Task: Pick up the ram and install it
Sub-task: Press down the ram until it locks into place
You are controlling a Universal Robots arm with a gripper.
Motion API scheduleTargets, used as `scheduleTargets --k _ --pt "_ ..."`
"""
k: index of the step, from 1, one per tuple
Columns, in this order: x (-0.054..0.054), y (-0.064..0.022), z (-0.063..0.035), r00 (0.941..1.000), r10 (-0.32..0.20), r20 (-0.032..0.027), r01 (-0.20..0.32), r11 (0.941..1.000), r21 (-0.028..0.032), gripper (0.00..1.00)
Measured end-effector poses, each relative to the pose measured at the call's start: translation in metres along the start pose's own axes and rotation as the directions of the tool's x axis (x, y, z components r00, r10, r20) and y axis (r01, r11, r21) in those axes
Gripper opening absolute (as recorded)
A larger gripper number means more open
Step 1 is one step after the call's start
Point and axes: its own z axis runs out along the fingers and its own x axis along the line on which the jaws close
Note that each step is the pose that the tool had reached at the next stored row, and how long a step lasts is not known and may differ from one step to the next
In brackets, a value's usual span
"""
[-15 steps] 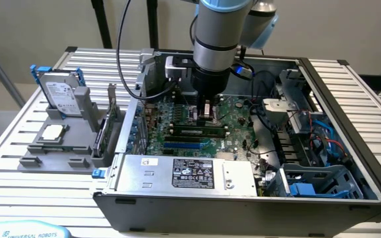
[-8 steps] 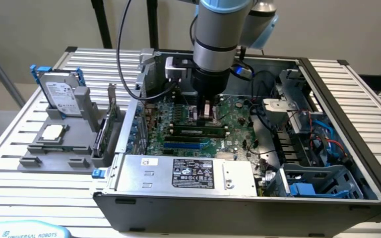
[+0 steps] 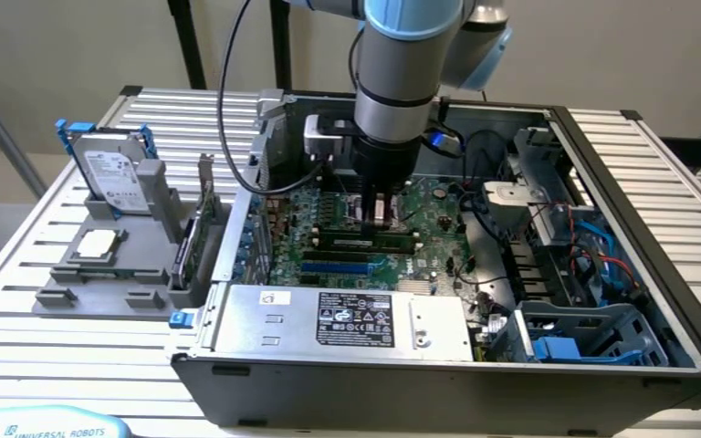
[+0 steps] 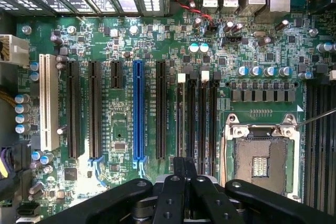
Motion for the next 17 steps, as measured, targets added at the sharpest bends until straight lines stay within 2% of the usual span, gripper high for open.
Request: scheduleTargets --k 4,7,8,13,17 --pt "0.000 -0.0001 0.0052 1.0000 0.000 -0.0004 0.000 1.0000 -0.0001 0.11" --pt "0.000 -0.0001 0.0047 1.0000 0.000 0.0007 0.000 1.0000 0.0005 0.11" --pt "0.000 -0.0001 0.0021 1.0000 0.000 0.0027 0.000 1.0000 0.0010 0.11" --pt "0.000 -0.0003 -0.0184 1.0000 0.000 0.0007 0.000 1.0000 -0.0039 0.11" --pt "0.000 -0.0003 -0.0187 1.0000 0.000 0.0010 0.000 1.0000 -0.0039 0.11"
